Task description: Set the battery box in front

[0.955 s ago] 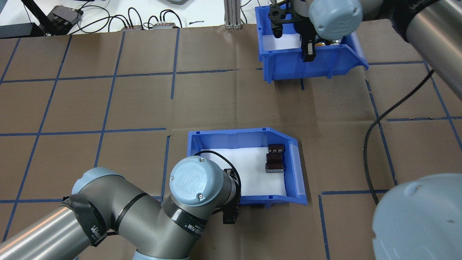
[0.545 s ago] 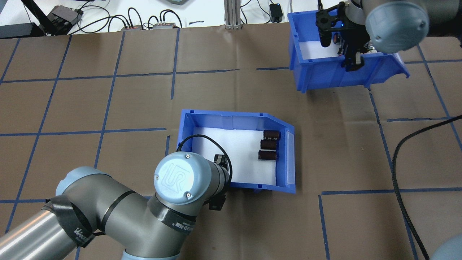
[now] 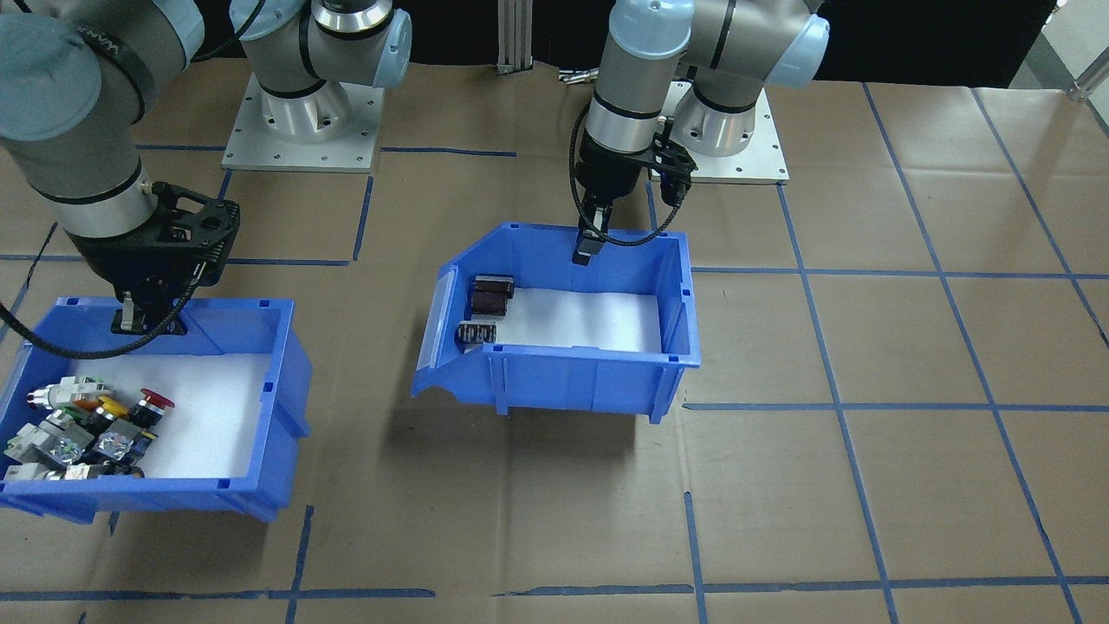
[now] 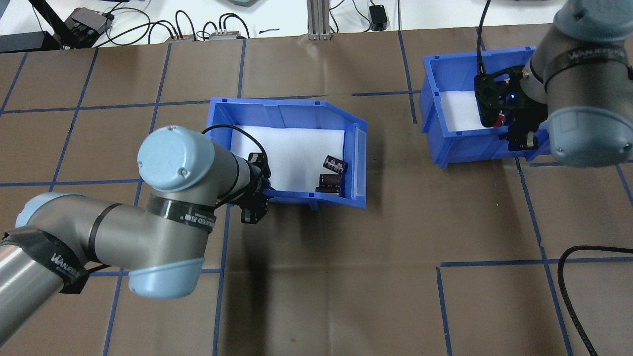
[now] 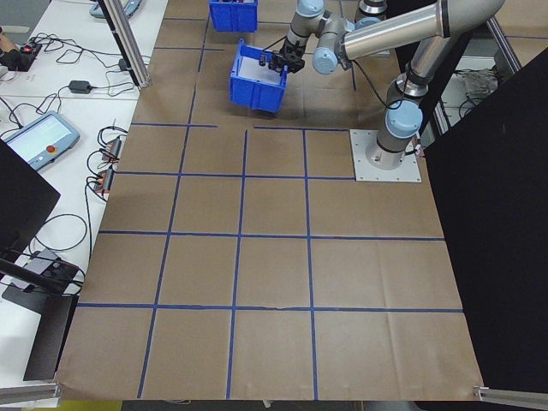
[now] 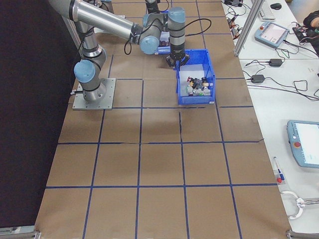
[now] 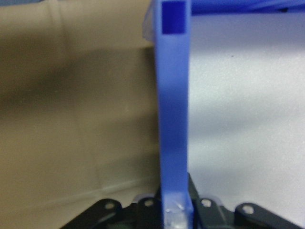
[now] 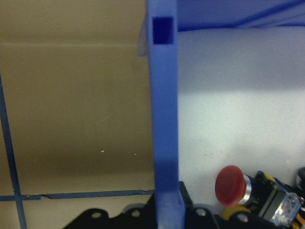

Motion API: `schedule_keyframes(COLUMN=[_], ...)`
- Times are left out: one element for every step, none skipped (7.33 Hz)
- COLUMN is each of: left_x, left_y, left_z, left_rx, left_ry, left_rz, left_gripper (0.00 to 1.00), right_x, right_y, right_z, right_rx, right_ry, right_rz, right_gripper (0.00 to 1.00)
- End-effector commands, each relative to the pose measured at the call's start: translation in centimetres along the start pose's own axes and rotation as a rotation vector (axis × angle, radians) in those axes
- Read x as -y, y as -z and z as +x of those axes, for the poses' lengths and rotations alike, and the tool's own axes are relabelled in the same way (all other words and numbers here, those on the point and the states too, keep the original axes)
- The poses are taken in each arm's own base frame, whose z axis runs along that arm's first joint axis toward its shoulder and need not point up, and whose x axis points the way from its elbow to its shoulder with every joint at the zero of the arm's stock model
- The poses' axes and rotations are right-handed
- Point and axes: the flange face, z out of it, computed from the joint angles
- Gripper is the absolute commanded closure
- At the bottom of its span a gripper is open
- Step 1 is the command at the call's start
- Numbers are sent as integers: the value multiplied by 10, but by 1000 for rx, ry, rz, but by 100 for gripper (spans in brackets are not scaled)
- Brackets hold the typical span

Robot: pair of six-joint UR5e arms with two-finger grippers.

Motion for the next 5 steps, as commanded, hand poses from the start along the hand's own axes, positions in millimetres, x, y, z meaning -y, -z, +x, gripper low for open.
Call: schedule_keyframes(left_x=[27, 28, 26, 24, 12], left_y=[-18, -35, -48, -59, -76], left_z=[77, 108, 136, 156, 165], left_rx=[-7, -4, -9, -12, 0], left_ry=[16, 16, 14, 15, 4], left_rz=[-39, -41, -44, -46, -54], left_gripper=[100, 100, 100, 100, 100], right_x=[-1, -3, -4, -2, -1], right_y=[-7, -9, -2, 0, 0], right_z=[-51, -64, -69, -74, -75], right_rx=[-11, -1, -9, 11, 19], right_ry=[24, 33, 33, 34, 38], right_rz=[22, 18, 12, 18, 21], right_gripper=[100, 100, 100, 100, 100])
